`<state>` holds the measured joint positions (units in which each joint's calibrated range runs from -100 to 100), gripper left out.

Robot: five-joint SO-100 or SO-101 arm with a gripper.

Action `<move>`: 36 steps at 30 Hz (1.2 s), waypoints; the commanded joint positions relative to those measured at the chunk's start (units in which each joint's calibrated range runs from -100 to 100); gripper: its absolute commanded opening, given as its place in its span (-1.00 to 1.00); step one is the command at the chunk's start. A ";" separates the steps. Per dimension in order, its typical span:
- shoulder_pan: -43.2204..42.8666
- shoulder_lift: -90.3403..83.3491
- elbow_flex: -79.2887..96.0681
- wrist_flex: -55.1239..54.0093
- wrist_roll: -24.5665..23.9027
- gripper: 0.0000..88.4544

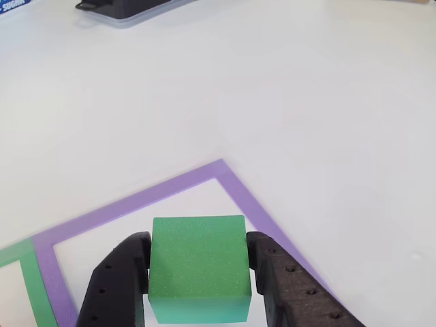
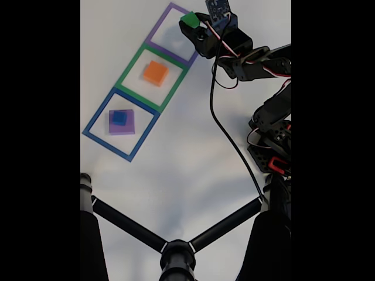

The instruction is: Tower of hanoi

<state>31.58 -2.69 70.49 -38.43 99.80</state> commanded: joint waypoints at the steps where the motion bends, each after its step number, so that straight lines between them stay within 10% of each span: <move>1: -2.27 6.85 -1.75 -10.10 0.20 -0.89; 18: -4.10 24.48 -11.75 -16.57 0.20 -0.87; 36: -3.56 17.51 -8.93 -12.36 0.20 -0.38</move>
<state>27.89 23.01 60.52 -54.41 100.00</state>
